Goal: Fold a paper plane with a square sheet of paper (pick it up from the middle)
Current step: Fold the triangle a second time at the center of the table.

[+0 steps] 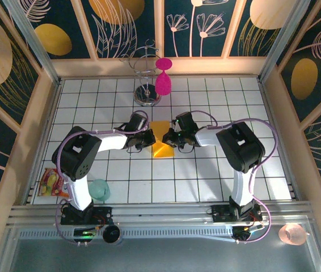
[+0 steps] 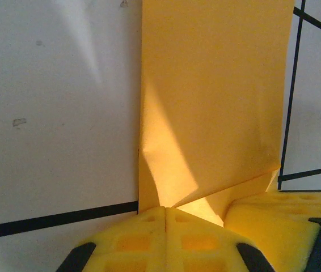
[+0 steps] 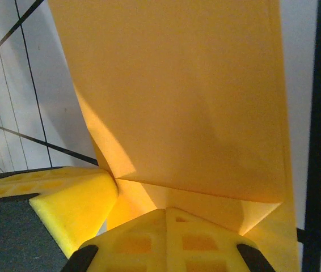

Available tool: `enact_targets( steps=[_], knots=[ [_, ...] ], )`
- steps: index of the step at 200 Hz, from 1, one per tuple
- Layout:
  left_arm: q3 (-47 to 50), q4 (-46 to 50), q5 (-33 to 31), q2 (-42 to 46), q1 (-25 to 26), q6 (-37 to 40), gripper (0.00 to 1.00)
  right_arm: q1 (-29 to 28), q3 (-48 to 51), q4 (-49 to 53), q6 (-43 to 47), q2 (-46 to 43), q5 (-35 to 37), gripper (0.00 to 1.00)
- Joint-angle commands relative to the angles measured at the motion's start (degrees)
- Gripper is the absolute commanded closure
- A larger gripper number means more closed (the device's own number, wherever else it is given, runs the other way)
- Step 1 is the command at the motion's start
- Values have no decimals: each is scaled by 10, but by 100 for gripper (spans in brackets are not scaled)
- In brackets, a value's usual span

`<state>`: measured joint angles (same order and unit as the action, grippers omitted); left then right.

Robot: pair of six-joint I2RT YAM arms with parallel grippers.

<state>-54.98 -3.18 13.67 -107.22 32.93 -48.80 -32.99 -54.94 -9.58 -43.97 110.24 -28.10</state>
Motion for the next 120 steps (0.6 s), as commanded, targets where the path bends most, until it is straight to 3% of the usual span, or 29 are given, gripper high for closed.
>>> enact_targets(
  steps=[1, 57, 120],
  knots=[
    [-4, 33, -3, -12, -1, 11, 100, -1, -5, 40, 2, 13, 13, 100],
    [-36, 42, 1, 51, 0, 25, 99, 4, -5, 105, -4, 39, 58, 100],
    [31, 10, 38, 87, 38, -25, 95, 6, -9, 132, -23, 59, 70, 100]
  ],
)
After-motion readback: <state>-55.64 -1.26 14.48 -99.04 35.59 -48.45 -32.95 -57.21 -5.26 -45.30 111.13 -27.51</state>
